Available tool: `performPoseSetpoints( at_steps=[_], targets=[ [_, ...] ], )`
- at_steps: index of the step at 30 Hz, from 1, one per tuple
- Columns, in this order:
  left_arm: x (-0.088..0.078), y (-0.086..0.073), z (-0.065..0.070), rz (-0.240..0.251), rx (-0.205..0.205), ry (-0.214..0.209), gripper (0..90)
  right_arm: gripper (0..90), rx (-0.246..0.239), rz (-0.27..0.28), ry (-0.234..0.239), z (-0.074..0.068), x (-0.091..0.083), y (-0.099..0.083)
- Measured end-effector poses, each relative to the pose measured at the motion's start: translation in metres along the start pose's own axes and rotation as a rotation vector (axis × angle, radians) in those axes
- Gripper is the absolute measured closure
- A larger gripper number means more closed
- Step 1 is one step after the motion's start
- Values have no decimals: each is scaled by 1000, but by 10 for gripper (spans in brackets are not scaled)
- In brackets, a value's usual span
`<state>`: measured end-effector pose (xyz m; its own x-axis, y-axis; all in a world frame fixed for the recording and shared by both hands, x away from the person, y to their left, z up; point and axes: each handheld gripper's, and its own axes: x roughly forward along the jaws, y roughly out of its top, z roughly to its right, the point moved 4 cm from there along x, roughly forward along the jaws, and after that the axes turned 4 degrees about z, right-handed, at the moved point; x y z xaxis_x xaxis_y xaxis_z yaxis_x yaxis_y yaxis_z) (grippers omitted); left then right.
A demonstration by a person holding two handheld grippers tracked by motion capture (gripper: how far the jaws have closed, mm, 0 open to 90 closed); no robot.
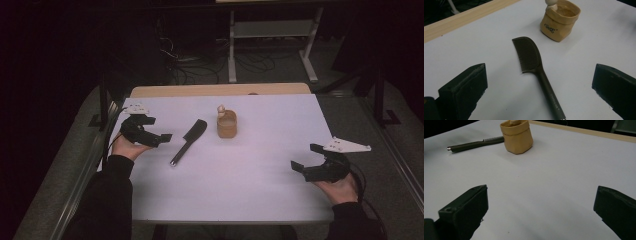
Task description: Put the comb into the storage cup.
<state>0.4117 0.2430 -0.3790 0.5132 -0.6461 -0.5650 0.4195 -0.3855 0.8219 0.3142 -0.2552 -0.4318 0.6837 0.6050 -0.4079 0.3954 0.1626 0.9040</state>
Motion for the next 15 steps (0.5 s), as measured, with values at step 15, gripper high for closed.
performPoseSetpoints(
  at_steps=[15],
  targets=[
    [19, 6, 8, -47, 19, -35, 0, 0, -4, -5, 5, -1, 1, 0]
  ],
)
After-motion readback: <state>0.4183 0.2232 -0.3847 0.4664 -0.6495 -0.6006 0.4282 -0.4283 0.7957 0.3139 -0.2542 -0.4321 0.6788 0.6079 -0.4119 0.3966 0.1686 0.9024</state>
